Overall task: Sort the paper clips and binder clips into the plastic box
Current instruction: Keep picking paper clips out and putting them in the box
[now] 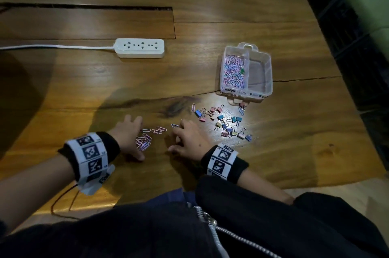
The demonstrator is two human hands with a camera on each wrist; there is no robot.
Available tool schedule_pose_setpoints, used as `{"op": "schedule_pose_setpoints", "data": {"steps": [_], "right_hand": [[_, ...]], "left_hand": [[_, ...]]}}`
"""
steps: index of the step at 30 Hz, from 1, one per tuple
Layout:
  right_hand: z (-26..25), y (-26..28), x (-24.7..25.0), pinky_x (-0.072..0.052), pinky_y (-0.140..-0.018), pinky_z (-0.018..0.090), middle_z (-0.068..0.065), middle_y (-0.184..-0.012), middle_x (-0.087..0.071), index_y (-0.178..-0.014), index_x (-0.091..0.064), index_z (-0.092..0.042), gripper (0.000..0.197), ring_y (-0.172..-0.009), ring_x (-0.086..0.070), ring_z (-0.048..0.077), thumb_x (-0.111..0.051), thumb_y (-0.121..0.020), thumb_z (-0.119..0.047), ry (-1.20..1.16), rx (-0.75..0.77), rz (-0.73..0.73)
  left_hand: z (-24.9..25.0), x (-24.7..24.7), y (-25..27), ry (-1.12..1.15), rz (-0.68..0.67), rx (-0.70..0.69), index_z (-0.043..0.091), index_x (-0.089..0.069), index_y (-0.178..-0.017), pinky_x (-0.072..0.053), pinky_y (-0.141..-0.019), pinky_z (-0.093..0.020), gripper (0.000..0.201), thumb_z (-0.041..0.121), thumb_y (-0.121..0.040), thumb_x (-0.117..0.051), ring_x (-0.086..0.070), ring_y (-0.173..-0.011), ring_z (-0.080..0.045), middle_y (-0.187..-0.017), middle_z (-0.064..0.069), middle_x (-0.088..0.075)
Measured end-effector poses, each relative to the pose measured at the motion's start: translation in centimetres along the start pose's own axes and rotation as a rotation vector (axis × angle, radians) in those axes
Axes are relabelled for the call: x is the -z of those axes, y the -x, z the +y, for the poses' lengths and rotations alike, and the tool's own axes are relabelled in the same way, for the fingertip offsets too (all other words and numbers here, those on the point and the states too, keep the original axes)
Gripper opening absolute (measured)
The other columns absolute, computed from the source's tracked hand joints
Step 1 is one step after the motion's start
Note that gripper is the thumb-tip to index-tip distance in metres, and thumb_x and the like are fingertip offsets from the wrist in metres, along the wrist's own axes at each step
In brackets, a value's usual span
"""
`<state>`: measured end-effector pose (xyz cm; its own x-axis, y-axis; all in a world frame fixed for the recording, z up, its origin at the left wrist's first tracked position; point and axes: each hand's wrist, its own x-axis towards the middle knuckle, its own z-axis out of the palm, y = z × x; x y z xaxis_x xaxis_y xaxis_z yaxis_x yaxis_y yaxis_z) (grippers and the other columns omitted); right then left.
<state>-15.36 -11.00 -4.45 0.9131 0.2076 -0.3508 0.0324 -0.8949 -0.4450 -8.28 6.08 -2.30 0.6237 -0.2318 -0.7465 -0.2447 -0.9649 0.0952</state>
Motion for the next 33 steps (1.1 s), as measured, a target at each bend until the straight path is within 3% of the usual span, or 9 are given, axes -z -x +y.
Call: {"op": "schedule_pose_setpoints", "data": {"steps": [6, 11, 14, 18, 22, 24, 28, 30, 33], "right_hand": [[1.2, 0.0, 0.6, -0.043, -0.086, 0.034, 0.008, -0.105, -0.051, -0.096, -0.060, -0.009, 0.024, -0.102, -0.048, 0.023, -0.060, -0.083, -0.029, -0.061, -0.058, -0.072], [3.7, 0.3, 3.3, -0.041, -0.068, 0.022, 0.002, -0.088, -0.053, -0.079, -0.057, -0.013, 0.011, -0.084, -0.052, 0.017, -0.067, -0.078, -0.016, -0.089, -0.257, -0.162], [3.9, -0.3, 3.8, -0.047, -0.076, 0.031, 0.009, -0.095, -0.060, -0.090, -0.062, -0.009, 0.015, -0.091, -0.057, 0.023, -0.066, -0.076, -0.009, -0.096, -0.295, -0.058], [1.5, -1.9, 2.2, -0.042, -0.096, 0.040, 0.013, -0.115, -0.050, -0.110, -0.054, -0.010, 0.032, -0.111, -0.045, 0.027, -0.062, -0.081, -0.022, -0.087, -0.177, 0.071], [0.1, -2.9, 1.6, -0.039, -0.097, 0.038, 0.011, -0.124, -0.042, -0.118, -0.048, -0.011, 0.037, -0.116, -0.038, 0.025, -0.059, -0.083, -0.016, -0.014, -0.121, 0.055], [0.2, -3.1, 1.6, -0.040, -0.097, 0.038, 0.011, -0.121, -0.044, -0.113, -0.051, -0.009, 0.030, -0.113, -0.040, 0.025, -0.055, -0.084, -0.011, -0.005, -0.105, 0.067], [0.7, -2.7, 1.2, -0.042, -0.092, 0.036, 0.013, -0.116, -0.051, -0.111, -0.055, -0.005, 0.026, -0.108, -0.047, 0.027, -0.048, -0.086, -0.006, 0.029, -0.043, 0.073], [1.0, -2.4, 1.2, -0.041, -0.087, 0.034, 0.015, -0.113, -0.055, -0.110, -0.056, -0.004, 0.025, -0.106, -0.050, 0.029, -0.046, -0.087, -0.007, 0.037, -0.032, 0.082], [1.2, -2.3, 1.4, -0.042, -0.084, 0.032, 0.017, -0.108, -0.057, -0.107, -0.055, -0.002, 0.025, -0.101, -0.053, 0.030, -0.046, -0.085, -0.005, 0.026, -0.058, 0.077]], "left_hand": [[0.5, -1.8, -0.1, 0.199, 0.139, -0.111, 0.009, -0.045, -0.117, -0.043, -0.088, -0.034, 0.059, 0.018, -0.069, -0.078, -0.049, -0.106, -0.029, -0.119, -0.013, -0.043], [1.4, -1.5, -1.0, 0.197, 0.243, -0.205, 0.009, -0.059, -0.106, -0.043, -0.081, -0.029, 0.031, 0.008, -0.077, -0.068, -0.054, -0.101, -0.028, -0.096, -0.004, -0.047], [2.2, -1.4, -1.4, 0.156, 0.254, -0.281, 0.009, -0.064, -0.098, -0.046, -0.079, -0.031, 0.022, 0.004, -0.077, -0.060, -0.059, -0.095, -0.027, -0.087, -0.003, -0.053], [3.1, -1.1, -1.7, 0.185, 0.246, -0.337, 0.015, -0.062, -0.085, -0.043, -0.070, -0.026, 0.008, 0.010, -0.079, -0.063, -0.056, -0.085, -0.018, -0.087, 0.000, -0.058], [3.6, 0.2, -2.2, 0.379, 0.279, -0.349, 0.019, -0.061, -0.073, -0.038, -0.063, -0.019, 0.014, 0.007, -0.076, -0.068, -0.052, -0.070, -0.009, -0.071, 0.008, -0.056], [3.5, 0.8, -2.5, 0.507, 0.249, -0.358, 0.020, -0.061, -0.071, -0.041, -0.063, -0.019, 0.017, 0.006, -0.077, -0.068, -0.054, -0.071, -0.010, -0.071, 0.007, -0.058], [2.7, 1.5, -2.8, 0.905, 0.060, -0.383, 0.017, -0.062, -0.082, -0.049, -0.062, -0.010, 0.014, 0.004, -0.080, -0.064, -0.061, -0.070, -0.006, -0.072, 0.007, -0.066], [2.5, 1.5, -3.1, 1.055, 0.000, -0.382, 0.017, -0.062, -0.083, -0.052, -0.064, -0.013, 0.018, -0.001, -0.082, -0.060, -0.065, -0.063, -0.001, -0.062, 0.010, -0.070], [2.7, 1.5, -3.2, 1.301, -0.087, -0.356, 0.011, -0.060, -0.086, -0.052, -0.056, -0.013, 0.022, -0.007, -0.087, -0.049, -0.064, -0.052, 0.000, -0.057, 0.007, -0.070]]}}
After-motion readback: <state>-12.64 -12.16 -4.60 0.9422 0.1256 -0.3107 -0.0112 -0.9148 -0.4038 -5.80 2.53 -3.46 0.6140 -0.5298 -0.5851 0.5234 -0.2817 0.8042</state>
